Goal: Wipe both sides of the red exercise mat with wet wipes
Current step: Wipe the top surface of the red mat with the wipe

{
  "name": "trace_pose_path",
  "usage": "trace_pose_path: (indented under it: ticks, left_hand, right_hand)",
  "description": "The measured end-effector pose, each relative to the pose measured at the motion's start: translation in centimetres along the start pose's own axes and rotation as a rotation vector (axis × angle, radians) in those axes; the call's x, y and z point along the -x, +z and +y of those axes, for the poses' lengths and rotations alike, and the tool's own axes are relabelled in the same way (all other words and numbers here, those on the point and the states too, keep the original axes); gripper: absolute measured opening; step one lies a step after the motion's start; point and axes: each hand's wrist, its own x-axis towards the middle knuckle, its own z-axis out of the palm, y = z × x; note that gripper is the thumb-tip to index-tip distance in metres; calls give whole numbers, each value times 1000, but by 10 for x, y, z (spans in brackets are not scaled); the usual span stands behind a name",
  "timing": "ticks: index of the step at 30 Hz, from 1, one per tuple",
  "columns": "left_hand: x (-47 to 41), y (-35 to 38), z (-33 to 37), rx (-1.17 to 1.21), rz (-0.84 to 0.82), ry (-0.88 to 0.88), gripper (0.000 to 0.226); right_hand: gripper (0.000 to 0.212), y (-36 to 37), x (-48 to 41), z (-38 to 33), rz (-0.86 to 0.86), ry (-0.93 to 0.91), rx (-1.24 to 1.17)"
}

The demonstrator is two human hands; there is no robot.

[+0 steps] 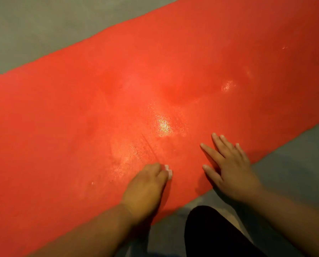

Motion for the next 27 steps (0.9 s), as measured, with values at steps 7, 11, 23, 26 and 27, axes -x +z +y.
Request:
trace_pose_path:
  ticks: [7,11,23,26,27]
  left_hand:
    - [-113,-15,-55,-83,188,-182,16]
    - [-114,2,-27,-13,210,-272,18]
    - [-138,-10,-43,-28,261,-375,22]
    - [-99,13,3,51,215,-277,23]
    - [-77,21,22,89,173,-163,20]
  right_hand:
    - [58,-13,-18,26,11,157,5]
    - [60,-14,-15,31,0,122,5]
    - [65,-9,-15,33,11,95,-5]
    - [65,-6,-14,31,19,115,-23]
    - [65,-6,-15,29,24,119,-26]
